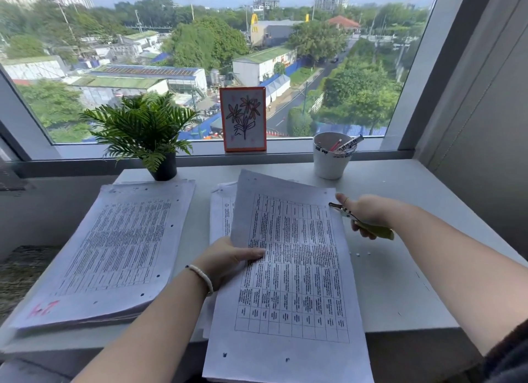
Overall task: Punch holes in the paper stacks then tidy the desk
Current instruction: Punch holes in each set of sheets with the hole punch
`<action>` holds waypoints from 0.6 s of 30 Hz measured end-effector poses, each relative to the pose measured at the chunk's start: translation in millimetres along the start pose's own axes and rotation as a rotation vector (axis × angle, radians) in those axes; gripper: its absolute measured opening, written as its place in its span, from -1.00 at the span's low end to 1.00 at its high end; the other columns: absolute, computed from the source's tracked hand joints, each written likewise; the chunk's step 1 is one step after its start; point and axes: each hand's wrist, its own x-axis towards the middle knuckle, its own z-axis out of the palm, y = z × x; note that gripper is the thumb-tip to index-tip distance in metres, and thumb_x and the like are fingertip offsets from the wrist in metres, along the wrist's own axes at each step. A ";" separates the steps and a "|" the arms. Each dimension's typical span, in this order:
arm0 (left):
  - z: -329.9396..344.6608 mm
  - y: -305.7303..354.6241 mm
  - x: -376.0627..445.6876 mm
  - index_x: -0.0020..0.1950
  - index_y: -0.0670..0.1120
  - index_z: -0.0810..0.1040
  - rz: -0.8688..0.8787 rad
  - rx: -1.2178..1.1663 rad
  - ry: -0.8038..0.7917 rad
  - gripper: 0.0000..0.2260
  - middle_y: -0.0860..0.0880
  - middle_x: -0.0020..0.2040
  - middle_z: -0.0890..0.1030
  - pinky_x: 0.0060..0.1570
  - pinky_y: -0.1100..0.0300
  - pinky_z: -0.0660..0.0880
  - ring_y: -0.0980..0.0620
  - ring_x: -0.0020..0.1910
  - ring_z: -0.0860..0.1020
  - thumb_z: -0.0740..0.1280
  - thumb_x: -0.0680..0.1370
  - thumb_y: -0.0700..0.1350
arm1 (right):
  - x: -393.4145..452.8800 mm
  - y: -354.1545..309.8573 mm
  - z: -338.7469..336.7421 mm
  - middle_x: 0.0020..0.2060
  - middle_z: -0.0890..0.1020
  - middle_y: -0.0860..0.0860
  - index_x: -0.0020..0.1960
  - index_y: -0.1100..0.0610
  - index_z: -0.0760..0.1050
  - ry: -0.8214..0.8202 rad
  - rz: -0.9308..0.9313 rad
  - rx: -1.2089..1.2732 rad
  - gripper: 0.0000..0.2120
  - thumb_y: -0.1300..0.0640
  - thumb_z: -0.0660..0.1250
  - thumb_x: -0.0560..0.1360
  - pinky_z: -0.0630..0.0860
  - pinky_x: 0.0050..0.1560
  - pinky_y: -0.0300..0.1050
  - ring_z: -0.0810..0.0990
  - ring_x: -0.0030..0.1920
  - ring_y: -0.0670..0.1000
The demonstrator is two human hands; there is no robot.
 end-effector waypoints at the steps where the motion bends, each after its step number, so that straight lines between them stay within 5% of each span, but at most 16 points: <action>1: 0.2 -0.3 -0.1 0.05 -0.36 0.56 0.012 -0.009 0.002 -0.82 -0.26 -0.06 0.67 -0.09 0.11 0.62 -0.16 -0.06 0.67 0.38 0.45 -0.38 | 0.0 -0.1 1.2 -0.41 0.56 0.18 -0.28 0.29 0.51 0.006 -0.004 0.031 -0.16 -0.46 -0.11 0.48 0.47 -0.22 -0.04 0.51 -0.42 0.13; 7: 0.7 -1.1 -0.6 0.11 -0.39 0.53 0.036 -0.074 -0.001 -0.77 -0.28 -0.02 0.66 -0.11 0.13 0.62 -0.16 -0.04 0.66 0.36 0.45 -0.41 | 5.3 4.7 9.9 -0.36 0.54 0.22 -0.26 0.31 0.49 0.035 -0.009 0.170 -0.22 -0.37 -0.08 0.55 0.45 -0.26 -0.01 0.48 -0.40 0.14; 12: 1.9 -1.7 -0.8 0.13 -0.41 0.52 0.046 -0.105 0.029 -0.74 -0.29 -0.04 0.66 -0.19 0.15 0.61 -0.14 -0.12 0.67 0.36 0.45 -0.42 | 11.8 6.4 13.5 -0.28 0.63 0.25 -0.21 0.31 0.54 0.070 0.006 0.206 -0.22 -0.38 -0.04 0.52 0.57 -0.11 0.13 0.55 -0.36 0.17; 18: 1.5 -1.4 -1.4 0.12 -0.39 0.53 0.030 -0.078 0.034 -0.76 -0.31 0.00 0.65 -0.10 0.07 0.63 -0.18 -0.08 0.66 0.36 0.45 -0.41 | 8.6 6.5 18.0 -0.34 0.54 0.20 -0.23 0.28 0.48 0.064 0.002 0.257 -0.35 -0.24 -0.05 0.59 0.46 -0.29 0.00 0.48 -0.36 0.15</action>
